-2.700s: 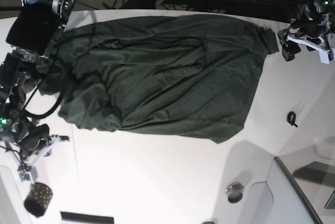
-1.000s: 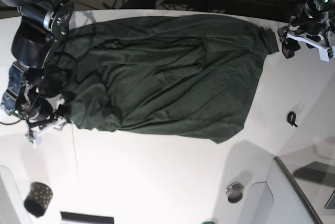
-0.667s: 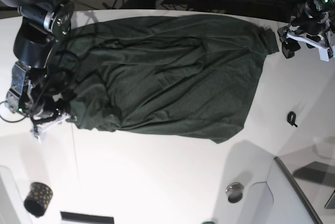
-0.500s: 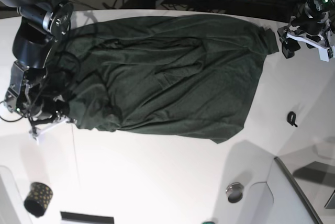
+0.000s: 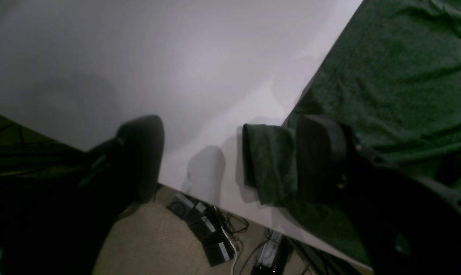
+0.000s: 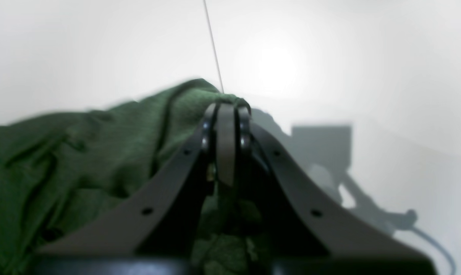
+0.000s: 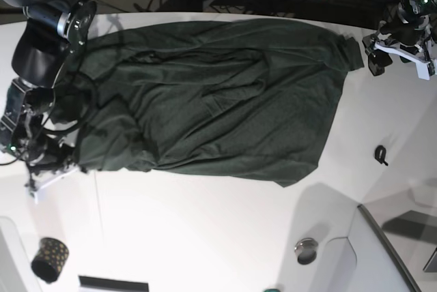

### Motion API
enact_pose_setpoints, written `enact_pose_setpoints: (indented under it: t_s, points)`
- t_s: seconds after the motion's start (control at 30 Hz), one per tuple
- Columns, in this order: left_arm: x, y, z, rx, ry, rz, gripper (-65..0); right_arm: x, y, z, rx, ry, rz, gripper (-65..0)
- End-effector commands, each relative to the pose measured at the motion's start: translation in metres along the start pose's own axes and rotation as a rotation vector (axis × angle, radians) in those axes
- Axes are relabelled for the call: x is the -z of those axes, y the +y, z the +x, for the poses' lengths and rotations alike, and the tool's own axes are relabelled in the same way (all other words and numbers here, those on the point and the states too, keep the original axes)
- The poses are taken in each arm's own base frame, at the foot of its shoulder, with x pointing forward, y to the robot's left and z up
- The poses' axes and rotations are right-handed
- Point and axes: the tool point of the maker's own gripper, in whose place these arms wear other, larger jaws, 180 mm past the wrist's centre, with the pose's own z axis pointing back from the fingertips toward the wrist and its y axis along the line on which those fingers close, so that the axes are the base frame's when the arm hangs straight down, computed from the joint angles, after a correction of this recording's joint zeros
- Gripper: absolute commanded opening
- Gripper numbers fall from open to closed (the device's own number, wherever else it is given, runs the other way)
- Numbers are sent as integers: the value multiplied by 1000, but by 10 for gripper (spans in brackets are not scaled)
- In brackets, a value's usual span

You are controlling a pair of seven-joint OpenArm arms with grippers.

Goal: Layout the t-shirt on the table in an organized manner, then fold the t-shirt properly
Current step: 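Pull the hem corner away from the collar with the right gripper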

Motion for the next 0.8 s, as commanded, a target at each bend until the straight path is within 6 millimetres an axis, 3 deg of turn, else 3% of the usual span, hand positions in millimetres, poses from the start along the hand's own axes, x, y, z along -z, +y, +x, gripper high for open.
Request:
enact_pose_setpoints:
  t_s: [0.0,0.57,0.77]
  points:
    - [-3,3,13,8,-42,5,-135,-9,0,24,-15,-62,-4,-647]
    - [-3,2,15,7,-48,3,-135,-54,4,76,-88,-226,-40,-647]
    - [-2,2,15,7,-49,3,-135,-67,18,86,-214,-262,8,-648]
